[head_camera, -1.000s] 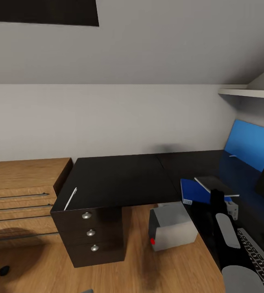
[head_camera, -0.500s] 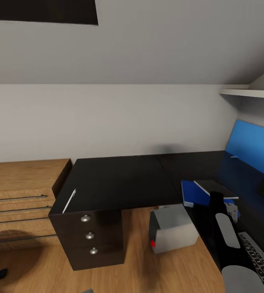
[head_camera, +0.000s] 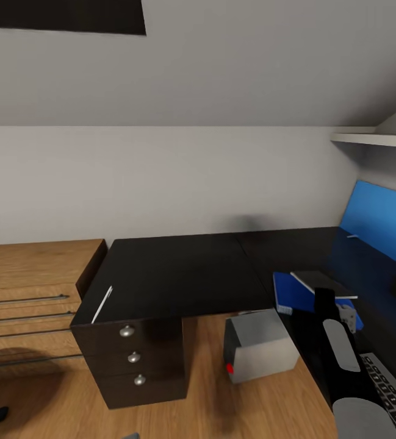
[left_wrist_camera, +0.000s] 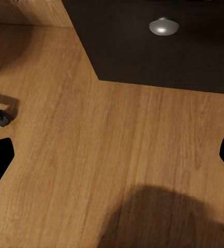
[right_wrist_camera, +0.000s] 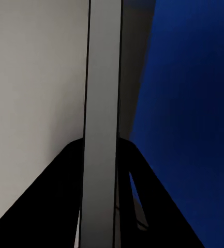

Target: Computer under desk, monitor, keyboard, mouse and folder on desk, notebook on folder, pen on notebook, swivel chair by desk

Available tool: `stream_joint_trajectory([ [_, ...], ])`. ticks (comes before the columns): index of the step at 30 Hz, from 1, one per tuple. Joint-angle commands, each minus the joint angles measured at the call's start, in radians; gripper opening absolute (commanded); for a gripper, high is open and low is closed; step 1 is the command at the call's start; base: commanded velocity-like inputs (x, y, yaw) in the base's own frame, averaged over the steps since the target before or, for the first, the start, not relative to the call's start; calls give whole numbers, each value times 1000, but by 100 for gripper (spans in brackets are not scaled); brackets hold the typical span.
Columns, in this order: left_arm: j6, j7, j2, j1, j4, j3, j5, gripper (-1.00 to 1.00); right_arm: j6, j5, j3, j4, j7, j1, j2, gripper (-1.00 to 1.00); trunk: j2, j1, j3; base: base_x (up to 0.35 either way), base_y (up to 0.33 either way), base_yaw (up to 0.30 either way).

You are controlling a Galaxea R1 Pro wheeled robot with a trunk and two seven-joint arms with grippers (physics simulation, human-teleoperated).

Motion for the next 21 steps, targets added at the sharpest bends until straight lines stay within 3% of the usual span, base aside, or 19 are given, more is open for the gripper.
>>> stream_joint_trajectory([
  [1,-7,7,1,-1,-1,-8,10,100,-4,-10,0,-1,-3,-1,1,-100,-1,0,-1,181,0,0],
  [21,-6,7,1,-1,-1,-8,11,100,-6,-9,19,-2,-4,-1,1,-100,-1,0,-1,27,0,0],
])
